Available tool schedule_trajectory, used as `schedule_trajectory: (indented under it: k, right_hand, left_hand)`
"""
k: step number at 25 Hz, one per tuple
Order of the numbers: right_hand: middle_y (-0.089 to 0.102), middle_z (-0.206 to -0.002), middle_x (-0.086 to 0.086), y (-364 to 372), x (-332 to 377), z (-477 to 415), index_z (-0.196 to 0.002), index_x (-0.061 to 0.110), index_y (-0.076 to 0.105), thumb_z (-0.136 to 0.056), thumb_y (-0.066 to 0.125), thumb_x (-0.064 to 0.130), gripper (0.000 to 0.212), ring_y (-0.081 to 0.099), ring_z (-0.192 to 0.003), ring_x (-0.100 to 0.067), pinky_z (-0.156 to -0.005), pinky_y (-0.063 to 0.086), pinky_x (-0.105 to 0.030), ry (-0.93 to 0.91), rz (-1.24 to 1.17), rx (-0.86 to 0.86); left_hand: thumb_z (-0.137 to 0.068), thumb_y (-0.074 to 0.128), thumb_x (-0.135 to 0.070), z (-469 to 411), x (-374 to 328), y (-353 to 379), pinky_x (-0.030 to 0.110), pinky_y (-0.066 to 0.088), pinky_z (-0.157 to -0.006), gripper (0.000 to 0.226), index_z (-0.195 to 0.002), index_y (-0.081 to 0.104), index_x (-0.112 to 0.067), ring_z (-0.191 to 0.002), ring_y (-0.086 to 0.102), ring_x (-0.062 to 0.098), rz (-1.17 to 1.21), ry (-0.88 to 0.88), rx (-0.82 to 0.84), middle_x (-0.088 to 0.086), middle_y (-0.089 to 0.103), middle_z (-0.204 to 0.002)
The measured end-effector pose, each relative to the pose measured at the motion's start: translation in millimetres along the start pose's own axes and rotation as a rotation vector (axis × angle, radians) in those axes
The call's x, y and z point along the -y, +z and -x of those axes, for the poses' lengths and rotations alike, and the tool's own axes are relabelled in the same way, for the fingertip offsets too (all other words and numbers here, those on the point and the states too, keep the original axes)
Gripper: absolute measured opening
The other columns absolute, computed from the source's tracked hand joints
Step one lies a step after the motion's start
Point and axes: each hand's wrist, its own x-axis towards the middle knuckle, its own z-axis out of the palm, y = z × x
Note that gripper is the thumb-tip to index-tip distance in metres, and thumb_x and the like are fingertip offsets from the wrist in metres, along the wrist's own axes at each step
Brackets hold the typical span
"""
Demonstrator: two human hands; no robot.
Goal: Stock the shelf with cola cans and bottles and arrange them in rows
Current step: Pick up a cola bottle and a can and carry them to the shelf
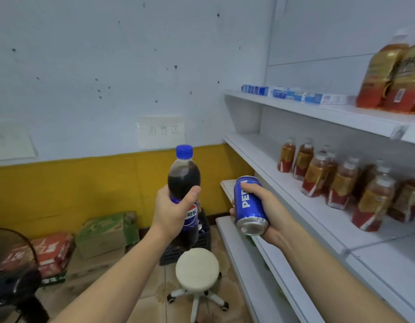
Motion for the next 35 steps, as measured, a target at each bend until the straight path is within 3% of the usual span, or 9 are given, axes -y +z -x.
schedule_trajectory:
  k: [4,8,13,16,17,19,23,31,35]
  right_hand:
    - [0.069,-0.091,-0.020,-23.3,0.1,-70.1,-0.115,0.008,0.057,-0.080,0.080,0.024,0.045,0.070,-0.072,-0.038,-0.067,0.059,-0.043,0.032,0.086,-0.069]
    - [0.072,-0.105,-0.019,-38.6,20.0,-158.6,-0.118,0.015,0.057,-0.077,0.082,0.031,0.051,0.072,-0.097,-0.043,-0.081,0.060,-0.051,-0.076,0.272,-0.213]
    - [0.072,-0.107,-0.016,-28.7,27.1,-266.6,-0.119,0.018,0.057,-0.074,0.085,0.033,0.055,0.074,-0.087,-0.034,-0.067,0.060,-0.039,-0.249,0.339,-0.295]
    - [0.062,-0.114,0.011,-15.4,17.6,-323.2,-0.128,0.027,0.050,-0.072,0.089,0.027,0.068,0.065,-0.094,-0.005,-0.071,0.055,-0.016,-0.620,0.782,-0.426]
    - [0.057,-0.117,0.020,-11.8,19.2,-338.6,-0.133,0.028,0.047,-0.072,0.088,0.028,0.073,0.061,-0.099,-0.001,-0.077,0.052,-0.011,-0.724,0.988,-0.410]
    - [0.054,-0.123,0.020,-10.1,29.3,-368.2,-0.138,0.029,0.044,-0.071,0.089,0.033,0.080,0.056,-0.102,-0.001,-0.085,0.049,-0.011,-0.817,1.288,-0.351]
    - [0.058,-0.128,0.009,-39.0,48.6,-452.8,-0.140,0.032,0.042,-0.073,0.083,0.041,0.079,0.060,-0.104,-0.011,-0.084,0.056,-0.025,-0.791,1.594,-0.252]
    - [0.059,-0.126,0.013,-125.2,34.8,-562.3,-0.139,0.036,0.043,-0.076,0.083,0.041,0.075,0.059,-0.105,-0.010,-0.086,0.054,-0.022,-0.531,1.676,-0.102]
    - [0.057,-0.123,0.020,-151.5,24.3,-592.2,-0.138,0.040,0.041,-0.076,0.079,0.046,0.073,0.058,-0.102,-0.005,-0.085,0.054,-0.022,-0.444,1.709,-0.075]
  left_hand:
    - [-0.074,0.076,-0.048,-52.8,55.2,4.4,0.039,0.054,-0.058,0.052,-0.088,0.062,0.000,-0.059,0.066,0.032,0.018,-0.065,-0.018,0.015,0.067,-0.069]
    - [-0.074,0.074,-0.048,-126.7,106.6,-6.1,0.035,0.056,-0.059,0.055,-0.094,0.060,0.001,-0.060,0.066,0.031,0.034,-0.098,0.019,0.017,0.067,-0.070]
    - [-0.071,0.078,-0.055,-237.6,175.4,-45.4,0.035,0.058,-0.059,0.066,-0.095,0.060,0.003,-0.060,0.066,0.031,0.081,-0.172,0.086,0.021,0.066,-0.072]
    - [-0.074,0.077,-0.060,-313.0,219.9,-57.0,0.035,0.058,-0.057,0.064,-0.097,0.062,-0.002,-0.059,0.066,0.030,0.132,-0.458,0.150,0.023,0.067,-0.078]
    - [-0.076,0.076,-0.061,-334.5,232.7,-56.1,0.034,0.059,-0.056,0.064,-0.098,0.063,-0.002,-0.059,0.066,0.029,0.125,-0.564,0.168,0.024,0.067,-0.080]
    - [-0.080,0.071,-0.060,-374.4,258.7,-47.3,0.034,0.061,-0.058,0.065,-0.103,0.062,0.000,-0.060,0.066,0.030,0.100,-0.743,0.223,0.023,0.068,-0.081]
    - [-0.082,0.072,-0.061,-453.1,307.9,-13.5,0.040,0.060,-0.069,0.068,-0.108,0.059,0.001,-0.063,0.067,0.031,0.063,-0.937,0.369,0.022,0.069,-0.080]
    - [-0.086,0.073,-0.051,-521.5,404.8,12.7,0.031,0.057,-0.055,0.055,-0.107,0.063,-0.001,-0.063,0.070,0.027,-0.310,-0.861,0.415,0.018,0.073,-0.082]
    - [-0.084,0.074,-0.055,-556.6,460.8,31.3,0.032,0.057,-0.065,0.051,-0.102,0.069,-0.008,-0.069,0.073,0.023,-0.472,-0.835,0.541,0.009,0.077,-0.080]
